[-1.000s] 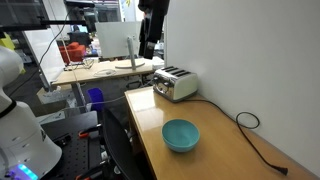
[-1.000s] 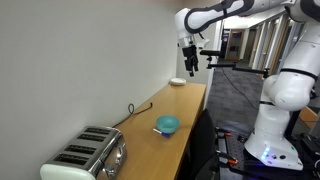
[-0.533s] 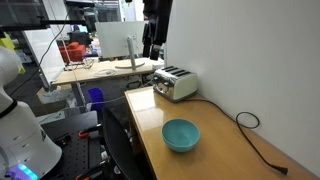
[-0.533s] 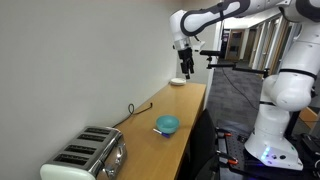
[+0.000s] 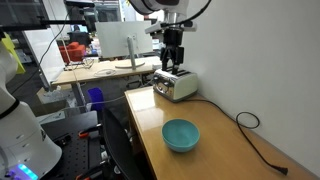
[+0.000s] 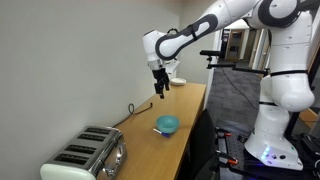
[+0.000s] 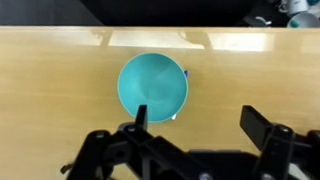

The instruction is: Put the blue pen inside the light blue bowl

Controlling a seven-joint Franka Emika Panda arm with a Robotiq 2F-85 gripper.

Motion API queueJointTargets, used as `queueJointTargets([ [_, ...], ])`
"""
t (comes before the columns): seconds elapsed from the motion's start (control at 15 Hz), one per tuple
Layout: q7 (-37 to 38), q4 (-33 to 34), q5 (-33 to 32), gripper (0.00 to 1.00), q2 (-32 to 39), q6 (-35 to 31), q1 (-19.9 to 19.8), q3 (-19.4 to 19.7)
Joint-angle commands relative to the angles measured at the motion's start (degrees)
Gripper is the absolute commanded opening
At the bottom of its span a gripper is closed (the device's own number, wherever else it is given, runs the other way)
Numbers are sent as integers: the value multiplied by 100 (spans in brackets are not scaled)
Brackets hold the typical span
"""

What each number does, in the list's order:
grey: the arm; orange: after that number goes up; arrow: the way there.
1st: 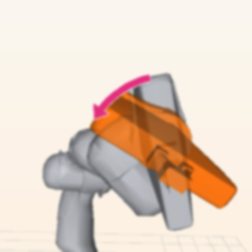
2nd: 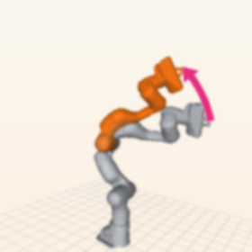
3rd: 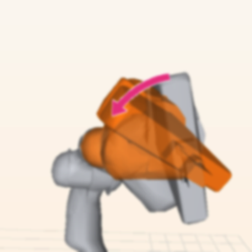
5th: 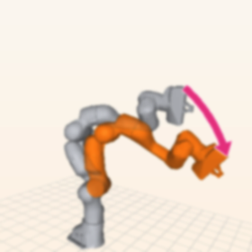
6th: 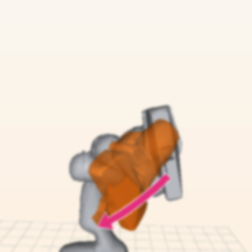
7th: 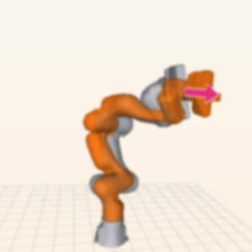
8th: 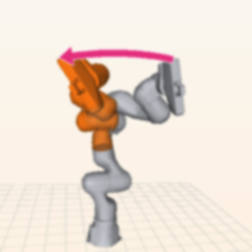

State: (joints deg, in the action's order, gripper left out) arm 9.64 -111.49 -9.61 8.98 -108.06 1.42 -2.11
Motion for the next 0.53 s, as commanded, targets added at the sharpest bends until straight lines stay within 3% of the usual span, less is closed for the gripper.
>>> queueJointTargets([
  [0.0,566,760,-284,100,1008,-444,181,88],
  [0.47,1231,1896,-156,100,2720,-996,427,418],
])
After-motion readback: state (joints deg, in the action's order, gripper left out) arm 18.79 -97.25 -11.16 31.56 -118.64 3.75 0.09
